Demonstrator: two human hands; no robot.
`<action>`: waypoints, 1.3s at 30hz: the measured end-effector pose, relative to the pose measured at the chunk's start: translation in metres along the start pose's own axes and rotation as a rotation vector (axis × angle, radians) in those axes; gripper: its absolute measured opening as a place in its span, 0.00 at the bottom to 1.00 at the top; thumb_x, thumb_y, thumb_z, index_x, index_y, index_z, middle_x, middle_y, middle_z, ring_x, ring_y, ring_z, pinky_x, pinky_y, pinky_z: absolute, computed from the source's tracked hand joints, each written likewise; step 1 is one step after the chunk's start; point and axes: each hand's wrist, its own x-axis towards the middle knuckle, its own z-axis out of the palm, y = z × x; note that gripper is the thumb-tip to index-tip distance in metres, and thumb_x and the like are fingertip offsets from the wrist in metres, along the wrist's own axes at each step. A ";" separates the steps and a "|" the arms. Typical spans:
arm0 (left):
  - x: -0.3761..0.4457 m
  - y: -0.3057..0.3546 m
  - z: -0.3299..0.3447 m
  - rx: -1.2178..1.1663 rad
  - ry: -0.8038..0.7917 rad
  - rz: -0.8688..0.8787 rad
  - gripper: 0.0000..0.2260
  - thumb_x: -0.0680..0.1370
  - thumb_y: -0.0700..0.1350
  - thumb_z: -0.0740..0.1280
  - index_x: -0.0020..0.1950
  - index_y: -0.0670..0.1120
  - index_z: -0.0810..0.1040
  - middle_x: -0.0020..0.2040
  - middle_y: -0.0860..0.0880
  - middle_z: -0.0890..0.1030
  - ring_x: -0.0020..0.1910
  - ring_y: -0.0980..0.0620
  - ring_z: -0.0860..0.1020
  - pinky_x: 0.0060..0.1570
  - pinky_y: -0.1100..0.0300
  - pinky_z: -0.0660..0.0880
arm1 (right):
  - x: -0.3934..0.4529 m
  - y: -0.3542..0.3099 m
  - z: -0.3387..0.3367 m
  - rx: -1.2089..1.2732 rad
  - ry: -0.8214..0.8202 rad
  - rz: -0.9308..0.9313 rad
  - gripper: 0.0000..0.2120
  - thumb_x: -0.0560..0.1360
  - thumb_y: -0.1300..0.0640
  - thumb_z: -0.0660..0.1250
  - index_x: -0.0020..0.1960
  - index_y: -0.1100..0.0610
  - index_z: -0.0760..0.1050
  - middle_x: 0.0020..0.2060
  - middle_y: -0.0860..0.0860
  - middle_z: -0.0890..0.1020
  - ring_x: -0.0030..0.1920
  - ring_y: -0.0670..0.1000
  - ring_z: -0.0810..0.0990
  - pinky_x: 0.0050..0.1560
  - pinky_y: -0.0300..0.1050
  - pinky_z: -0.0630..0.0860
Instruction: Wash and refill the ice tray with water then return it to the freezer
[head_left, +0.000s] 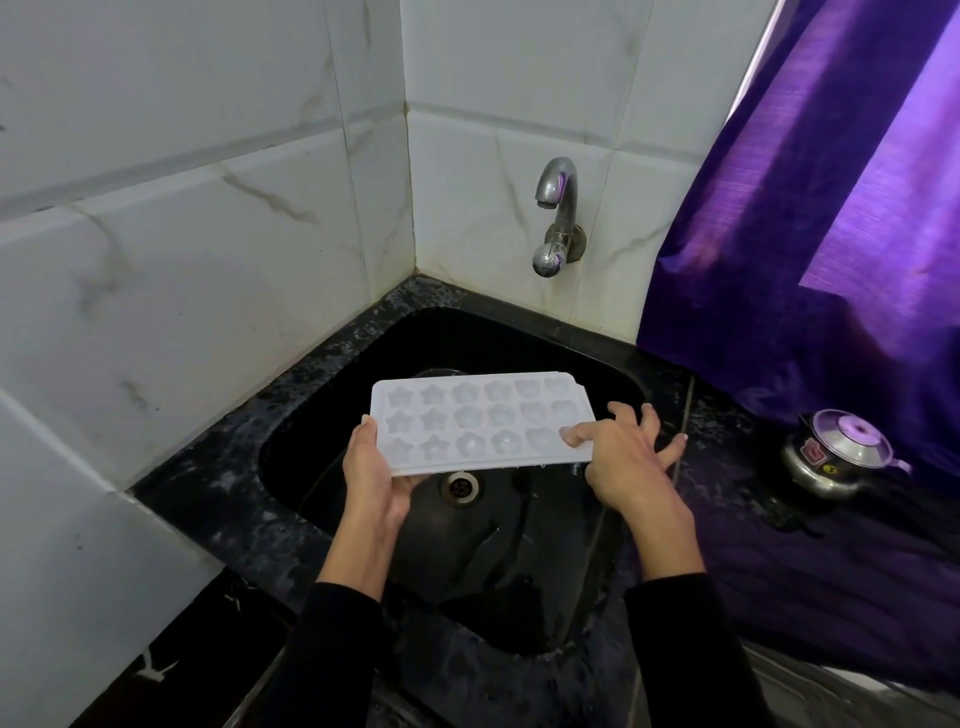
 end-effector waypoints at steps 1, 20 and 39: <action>0.000 0.000 0.000 0.000 0.001 -0.003 0.19 0.82 0.55 0.54 0.66 0.45 0.73 0.56 0.42 0.82 0.53 0.40 0.81 0.38 0.45 0.80 | 0.000 0.000 0.000 0.000 0.002 0.000 0.31 0.71 0.76 0.61 0.58 0.43 0.78 0.76 0.56 0.55 0.77 0.62 0.39 0.70 0.71 0.35; -0.001 -0.001 -0.004 0.010 0.037 -0.001 0.18 0.82 0.54 0.55 0.65 0.45 0.73 0.56 0.42 0.82 0.53 0.41 0.81 0.38 0.45 0.80 | -0.004 -0.008 0.004 -0.015 0.071 -0.041 0.23 0.72 0.72 0.64 0.58 0.48 0.76 0.75 0.56 0.55 0.77 0.61 0.39 0.71 0.70 0.36; -0.003 -0.001 0.000 0.070 0.007 -0.014 0.19 0.82 0.55 0.54 0.66 0.45 0.73 0.57 0.42 0.81 0.54 0.41 0.81 0.47 0.40 0.79 | -0.015 -0.030 0.010 -0.076 0.000 -0.104 0.22 0.72 0.74 0.63 0.57 0.53 0.79 0.75 0.58 0.52 0.76 0.64 0.37 0.70 0.72 0.36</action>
